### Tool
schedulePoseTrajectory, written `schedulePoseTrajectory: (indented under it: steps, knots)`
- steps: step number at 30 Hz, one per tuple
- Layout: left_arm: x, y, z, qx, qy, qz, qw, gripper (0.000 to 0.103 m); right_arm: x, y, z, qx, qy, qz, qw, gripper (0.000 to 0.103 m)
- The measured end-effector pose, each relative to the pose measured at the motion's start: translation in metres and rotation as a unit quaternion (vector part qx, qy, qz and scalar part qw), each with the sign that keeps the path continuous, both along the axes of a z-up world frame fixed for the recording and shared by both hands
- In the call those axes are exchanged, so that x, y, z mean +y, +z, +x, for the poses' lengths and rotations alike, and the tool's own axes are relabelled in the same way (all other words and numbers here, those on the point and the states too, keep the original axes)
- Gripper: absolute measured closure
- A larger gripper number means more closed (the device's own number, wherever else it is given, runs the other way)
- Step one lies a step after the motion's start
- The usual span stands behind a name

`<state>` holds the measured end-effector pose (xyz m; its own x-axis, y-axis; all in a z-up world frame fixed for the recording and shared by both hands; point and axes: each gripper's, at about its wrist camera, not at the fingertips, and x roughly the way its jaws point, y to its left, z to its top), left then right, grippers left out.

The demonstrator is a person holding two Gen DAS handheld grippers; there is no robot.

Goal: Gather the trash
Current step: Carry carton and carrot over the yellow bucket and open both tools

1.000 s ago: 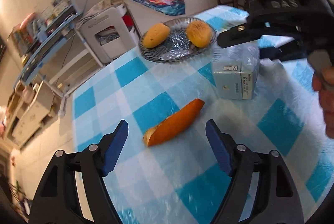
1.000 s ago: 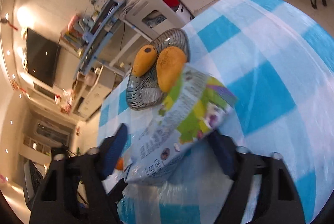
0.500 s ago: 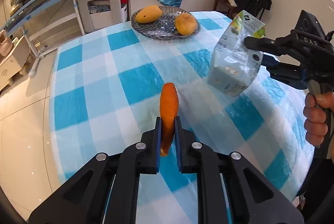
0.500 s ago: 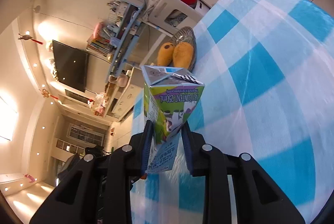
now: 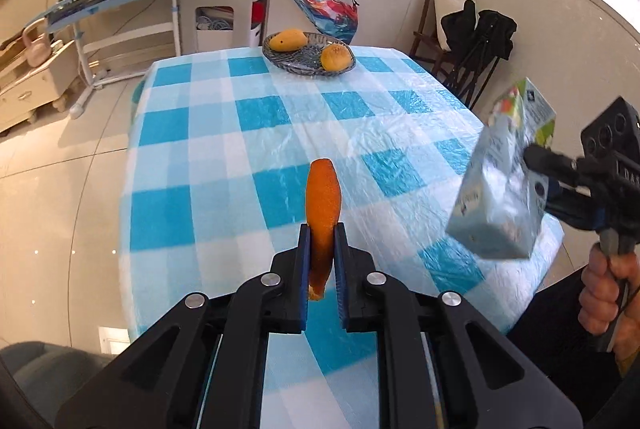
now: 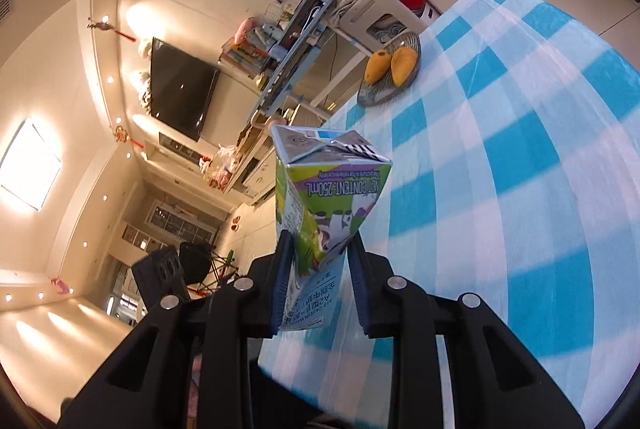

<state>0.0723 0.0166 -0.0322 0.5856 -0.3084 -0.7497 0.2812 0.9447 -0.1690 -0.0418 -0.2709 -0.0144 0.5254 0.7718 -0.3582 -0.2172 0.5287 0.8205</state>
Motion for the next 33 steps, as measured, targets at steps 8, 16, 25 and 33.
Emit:
schedulePoseTrajectory:
  steps: [8,16,25,33]
  knots:
    - [-0.001,0.000,-0.054,-0.016,0.024,-0.005,0.9996,0.092,0.012,-0.006,-0.049,-0.008,0.028,-0.019,0.999,0.074]
    - [-0.002,0.004,-0.096,-0.031,0.032,-0.003,0.9990,0.092,0.035,-0.009,-0.079,-0.019,0.064,-0.043,0.997,0.074]
    - [-0.005,-0.007,-0.129,-0.010,0.038,-0.009,0.9992,0.092,0.053,-0.026,-0.100,-0.019,0.100,-0.120,0.988,0.074]
    - [-0.017,-0.067,-0.166,0.123,0.034,-0.034,0.9912,0.092,0.047,-0.053,-0.103,0.028,0.090,-0.187,0.978,0.053]
